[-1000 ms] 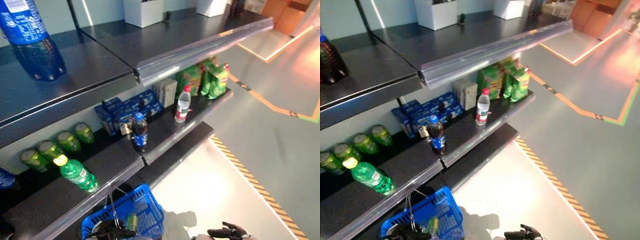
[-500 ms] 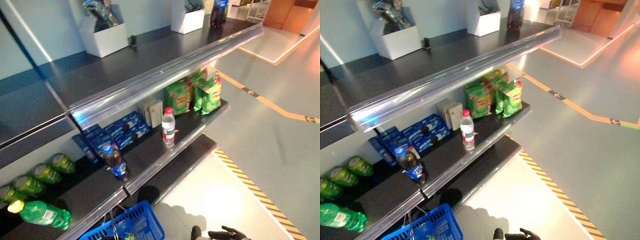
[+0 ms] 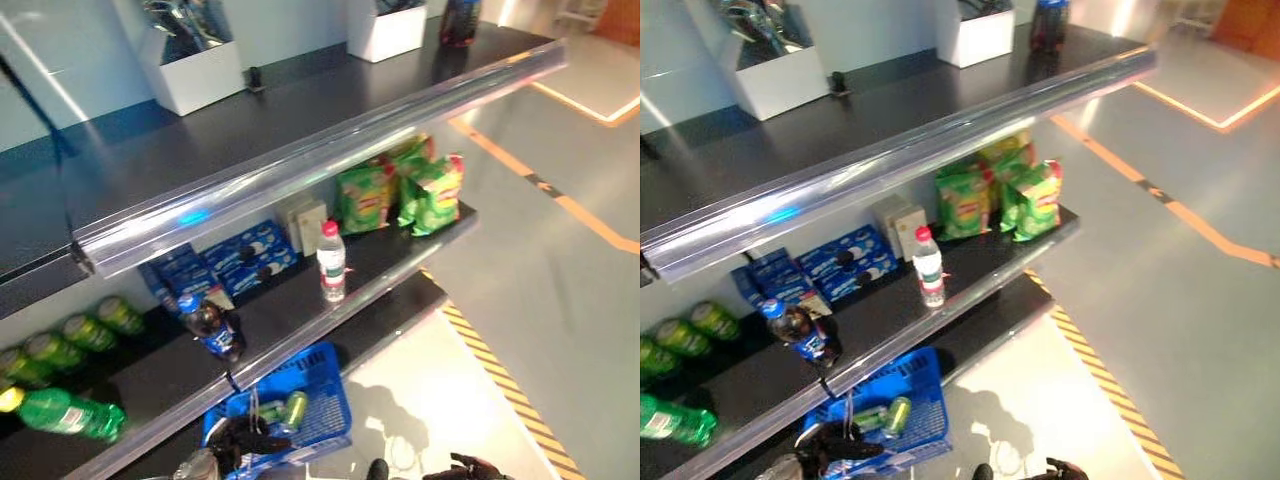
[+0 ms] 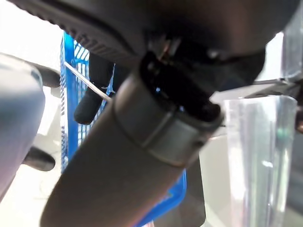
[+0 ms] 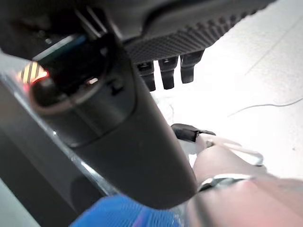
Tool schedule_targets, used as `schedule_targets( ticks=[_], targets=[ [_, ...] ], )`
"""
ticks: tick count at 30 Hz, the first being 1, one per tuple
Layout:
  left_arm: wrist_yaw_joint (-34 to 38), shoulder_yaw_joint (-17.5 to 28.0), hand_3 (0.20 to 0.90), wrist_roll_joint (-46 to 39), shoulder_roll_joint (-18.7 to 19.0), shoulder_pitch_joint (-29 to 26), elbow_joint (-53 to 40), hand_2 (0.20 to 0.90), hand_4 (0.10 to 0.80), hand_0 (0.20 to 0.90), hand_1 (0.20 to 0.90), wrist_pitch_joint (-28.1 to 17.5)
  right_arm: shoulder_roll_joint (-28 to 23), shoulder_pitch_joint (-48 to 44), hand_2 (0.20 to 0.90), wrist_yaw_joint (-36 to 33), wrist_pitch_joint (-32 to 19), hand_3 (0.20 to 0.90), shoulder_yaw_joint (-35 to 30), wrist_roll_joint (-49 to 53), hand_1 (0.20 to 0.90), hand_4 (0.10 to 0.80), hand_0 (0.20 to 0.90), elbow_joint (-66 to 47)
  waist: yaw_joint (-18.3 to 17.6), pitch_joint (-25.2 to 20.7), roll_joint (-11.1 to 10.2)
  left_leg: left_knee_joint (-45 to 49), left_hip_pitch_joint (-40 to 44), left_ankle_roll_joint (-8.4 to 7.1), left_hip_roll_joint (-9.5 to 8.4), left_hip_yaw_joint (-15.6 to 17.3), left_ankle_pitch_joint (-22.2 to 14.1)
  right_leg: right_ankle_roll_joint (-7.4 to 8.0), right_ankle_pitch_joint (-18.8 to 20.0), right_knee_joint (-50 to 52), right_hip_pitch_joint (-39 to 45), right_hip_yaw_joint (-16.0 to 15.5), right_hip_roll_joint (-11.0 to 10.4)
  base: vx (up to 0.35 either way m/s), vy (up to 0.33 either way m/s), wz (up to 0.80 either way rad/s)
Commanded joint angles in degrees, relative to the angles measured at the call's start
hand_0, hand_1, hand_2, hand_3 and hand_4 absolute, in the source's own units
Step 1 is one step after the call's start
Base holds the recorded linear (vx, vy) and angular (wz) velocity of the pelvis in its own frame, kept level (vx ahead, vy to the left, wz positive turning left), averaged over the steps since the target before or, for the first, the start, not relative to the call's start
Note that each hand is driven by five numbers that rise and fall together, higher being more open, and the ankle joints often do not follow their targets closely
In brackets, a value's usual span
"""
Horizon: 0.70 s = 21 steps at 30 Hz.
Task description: Pick up the drink and place into the basket.
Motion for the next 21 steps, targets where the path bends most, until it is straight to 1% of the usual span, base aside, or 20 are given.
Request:
schedule_targets(
  ticks=[1, 2, 3, 5, 7, 8, 9, 10, 11, 12, 13, 14, 15, 16, 17, 20, 21],
  targets=[
    [-2.66, 0.42, 0.200, -0.12, 3.43, 1.15, -4.82, 0.300, 0.100, 0.300, 0.300, -3.16, -2.73, -0.04, 0.900, -1.65, -0.17, 0.900, -1.24, -0.32, 0.900, 0.800, 0.900, 0.27, 1.29, -0.35, 0.08, 10.02, -0.07, 5.01, -0.53, 10.45, -6.18, 2.87, -1.95, 6.13, -1.54, -2.74, -1.63, -0.077, -0.004, 1.19],
    [-2.64, 0.41, 0.200, -0.36, 3.53, 0.97, -4.28, 0.300, 0.100, 0.300, 0.300, -3.43, -2.58, 0.26, 0.900, -1.55, -0.15, 0.900, -1.30, -0.37, 0.900, 0.800, 0.900, 0.07, 1.15, -0.70, 0.54, 8.58, 1.37, 4.37, 0.06, 11.82, -8.04, 3.37, -2.77, 6.32, -1.40, -4.02, -1.11, -0.101, 0.022, 1.06],
    [-3.12, 0.28, 0.200, 0.56, 3.53, 0.48, -3.49, 0.300, 0.100, 0.300, 0.300, -3.81, -2.35, 0.47, 0.900, -2.14, -0.32, 0.900, -1.27, 0.92, 0.900, 0.800, 0.900, -0.10, 0.86, -0.98, 0.68, 5.92, 2.85, 4.59, 0.04, 13.78, -8.93, 3.50, -2.63, 6.95, -2.06, -5.91, -1.21, -0.099, 0.054, 0.91],
    [-2.98, -0.16, 0.200, 1.22, 3.38, -0.35, -2.30, 0.300, 0.100, 0.300, 0.300, -4.32, -1.87, 0.69, 0.900, -2.46, -0.47, 0.900, -1.03, 1.70, 0.900, 0.800, 0.900, -0.40, 0.25, -1.57, 0.81, 0.92, 5.17, 5.35, -0.92, 15.60, -10.38, 3.78, -2.50, 8.75, -3.62, -8.30, -1.70, -0.173, 0.099, 1.11],
    [-3.26, -0.28, 0.200, 1.84, 3.48, -0.80, -1.51, 0.300, 0.100, 0.300, 0.300, -5.05, -1.68, 0.74, 0.900, -2.67, -0.45, 0.900, -1.17, 2.93, 0.900, 0.800, 0.900, -0.58, -0.16, -1.90, 1.10, -2.81, 6.99, 6.06, -1.34, 16.59, -11.38, 4.01, -2.30, 10.81, -5.15, -9.76, -2.46, -0.150, 0.096, 1.36],
    [-3.38, -0.23, 0.200, 1.78, 3.74, -1.01, -0.65, 0.300, 0.100, 0.300, 0.300, -5.77, -1.41, 0.83, 0.900, -2.49, -0.61, 0.900, -1.15, 3.05, 0.900, 0.800, 0.900, -0.87, -0.40, -2.12, 1.38, -6.22, 8.75, 6.94, -2.29, 16.10, -12.68, 4.65, -1.45, 13.60, -7.41, -10.85, -3.43, -0.237, 0.182, 1.78],
    [-3.46, 0.51, 0.200, 0.72, 4.56, -0.90, 0.80, 0.300, 0.100, 0.300, 0.300, -6.93, -1.32, 0.99, 0.900, -2.23, -0.72, 0.900, -0.62, 3.08, 0.900, 0.800, 0.900, -1.33, 0.01, -2.31, 2.37, -13.81, 10.75, 7.90, -4.30, 11.18, -11.28, 6.76, -0.10, 19.54, -11.53, -12.10, -4.90, -0.245, 0.180, 1.81],
    [-3.18, 0.97, 0.200, 0.54, 4.76, -0.63, 1.19, 0.300, 0.100, 0.300, 0.300, -7.01, -1.31, 1.05, 0.900, -2.18, -0.43, 0.900, -0.59, 2.85, 0.900, 0.800, 0.900, -1.40, 0.39, -2.23, 2.39, -14.90, 10.89, 8.14, -4.94, 9.40, -10.56, 7.57, 0.70, 20.62, -12.19, -11.61, -5.17, -0.224, 0.117, 1.87],
    [-2.91, 1.40, 0.200, 1.14, 5.00, -0.15, 1.65, 0.300, 0.100, 0.300, 0.300, -7.49, -1.03, 1.01, 0.900, -1.79, -0.39, 0.900, -0.67, 2.41, 0.900, 0.800, 0.900, -1.32, 0.97, -2.05, 2.11, -15.13, 10.52, 8.77, -5.47, 8.00, -10.10, 8.88, 2.21, 21.10, -12.43, -10.77, -5.50, -0.100, 0.009, 1.05],
    [-2.91, 1.40, 0.200, 1.14, 5.00, -0.15, 1.65, 0.300, 0.100, 0.300, 0.300, -7.49, -1.03, 1.01, 0.900, -1.79, -0.39, 0.900, -0.67, 2.41, 0.900, 0.800, 0.900, -1.32, 0.97, -2.05, 2.11, -15.13, 10.52, 8.77, -5.47, 8.00, -10.10, 8.88, 2.21, 21.10, -12.43, -10.77, -5.50, -0.080, -0.017, 0.79],
    [-2.99, 1.59, 0.200, 1.45, 5.16, 0.04, 1.92, 0.300, 0.100, 0.300, 0.300, -7.69, -0.96, 0.94, 0.900, -1.48, -0.51, 0.900, -0.55, 2.43, 0.900, 0.800, 0.900, -1.19, 1.38, -1.97, 1.97, -15.43, 10.31, 9.08, -5.60, 7.42, -10.00, 9.35, 2.85, 21.41, -12.49, -10.63, -5.79, -0.060, 0.002, 0.73],
    [-3.14, 1.87, 0.200, 1.80, 5.48, 0.27, 2.34, 0.300, 0.100, 0.300, 0.300, -7.84, -0.87, 0.78, 0.900, -0.94, -0.96, 0.900, -0.23, 2.00, 0.900, 0.800, 0.900, -0.94, 2.00, -1.84, 1.76, -16.18, 10.08, 9.53, -5.83, 6.55, -9.79, 10.11, 3.92, 21.90, -12.59, -10.64, -6.36, -0.119, 0.031, 0.90],
    [-3.10, 2.10, 0.200, 2.05, 5.80, 0.67, 2.96, 0.300, 0.100, 0.300, 0.300, -7.79, -0.49, 0.40, 0.900, -1.49, -1.11, 0.900, 0.07, 2.83, 0.900, 0.800, 0.900, -0.54, 2.92, -1.79, 1.55, -17.75, 10.10, 10.20, -6.43, 4.72, -9.12, 11.34, 5.56, 22.58, -12.78, -10.44, -7.07, -0.097, 0.036, 0.57],
    [-3.10, 2.10, 0.200, 2.05, 5.80, 0.67, 2.96, 0.300, 0.100, 0.300, 0.300, -7.79, -0.49, 0.40, 0.900, -1.49, -1.11, 0.900, 0.07, 2.83, 0.900, 0.800, 0.900, -0.54, 2.92, -1.79, 1.55, -17.75, 10.10, 10.20, -6.43, 4.72, -9.12, 11.34, 5.56, 22.58, -12.78, -10.44, -7.07, -0.128, 0.075, 0.49],
    [-2.71, 2.37, 0.200, 2.17, 6.08, 1.33, 3.39, 0.300, 0.100, 0.300, 0.300, -7.23, -0.54, -0.11, 0.900, -1.29, -0.22, 0.900, -0.03, 2.16, 0.900, 0.800, 0.900, -0.63, 3.69, -1.96, 1.29, -17.98, 9.85, 10.71, -6.76, 3.75, -8.82, 11.91, 5.85, 22.30, -12.71, -9.93, -7.24, -0.085, 0.060, 0.44],
    [-2.26, 2.06, 0.200, 1.84, 6.08, 1.74, 3.27, 0.300, 0.100, 0.300, 0.300, -6.87, -0.38, -0.13, 0.900, -0.97, -0.46, 0.900, 0.17, 1.96, 0.900, 0.800, 0.900, -0.53, 4.03, -1.98, 1.12, -18.00, 9.77, 11.14, -7.05, 3.27, -8.89, 12.03, 5.97, 22.76, -12.81, -9.45, -7.44, -0.075, 0.075, 0.20],
    [-2.68, 2.19, 0.200, 1.50, 6.46, 2.14, 3.11, 0.300, 0.100, 0.300, 0.300, -6.81, -0.13, 0.17, 0.900, -0.71, -0.72, 0.900, -0.02, 1.74, 0.900, 0.800, 0.900, -0.58, 4.15, -1.79, 0.80, -17.95, 9.71, 11.97, -7.47, 2.40, -8.96, 12.07, 5.60, 24.19, -13.08, -7.66, -7.66, -0.064, 0.083, 0.07]
  ],
)
